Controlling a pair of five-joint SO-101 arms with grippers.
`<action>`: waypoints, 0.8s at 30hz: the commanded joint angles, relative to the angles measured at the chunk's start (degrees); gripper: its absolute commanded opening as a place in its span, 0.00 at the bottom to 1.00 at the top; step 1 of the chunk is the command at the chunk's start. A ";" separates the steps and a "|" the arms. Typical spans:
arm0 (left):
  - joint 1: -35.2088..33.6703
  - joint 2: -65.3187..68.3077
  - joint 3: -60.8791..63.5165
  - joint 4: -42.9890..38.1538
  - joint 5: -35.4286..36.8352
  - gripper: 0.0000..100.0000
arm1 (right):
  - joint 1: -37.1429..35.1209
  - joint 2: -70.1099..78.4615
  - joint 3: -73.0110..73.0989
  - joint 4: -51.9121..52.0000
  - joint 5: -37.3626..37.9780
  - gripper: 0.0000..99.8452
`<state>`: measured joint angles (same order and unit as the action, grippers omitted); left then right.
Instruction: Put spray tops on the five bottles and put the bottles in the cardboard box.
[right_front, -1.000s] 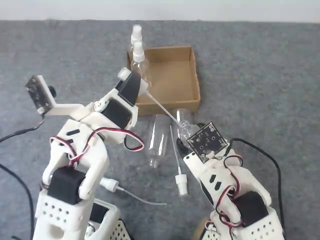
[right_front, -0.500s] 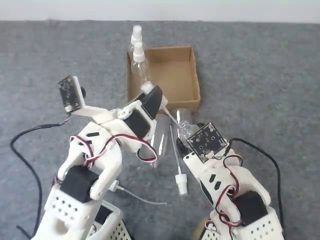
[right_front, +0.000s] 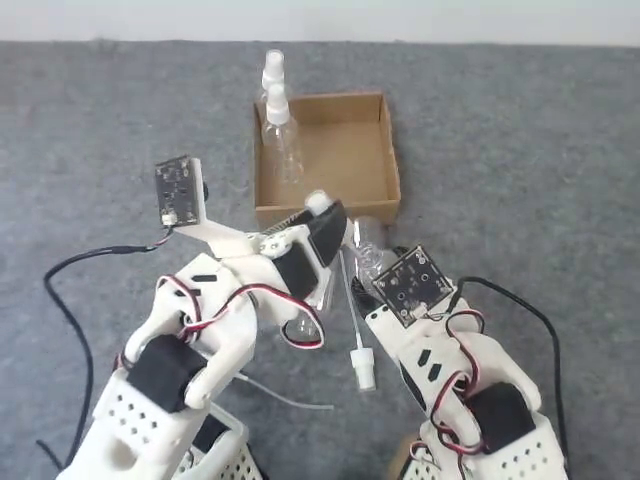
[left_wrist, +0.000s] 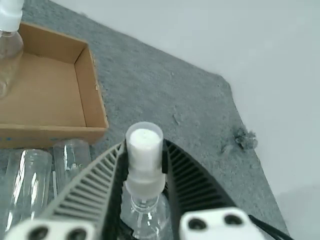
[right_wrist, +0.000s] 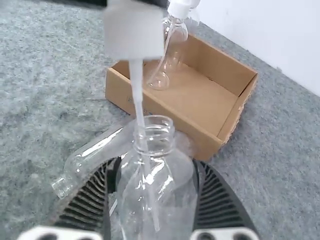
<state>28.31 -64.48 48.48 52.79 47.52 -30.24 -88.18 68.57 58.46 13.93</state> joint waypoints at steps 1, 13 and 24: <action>0.62 -1.05 -0.48 0.79 -0.70 0.01 | 0.48 -1.19 -0.44 -1.45 0.53 0.03; 0.70 -0.97 8.22 -7.47 -0.70 0.01 | 0.22 -1.19 -0.44 -1.36 0.53 0.03; 3.87 -0.62 11.21 -11.16 -0.70 0.01 | 0.13 -1.19 -0.44 -1.10 0.62 0.03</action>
<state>31.74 -64.84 59.21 44.35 47.43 -30.24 -88.09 68.66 58.46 14.02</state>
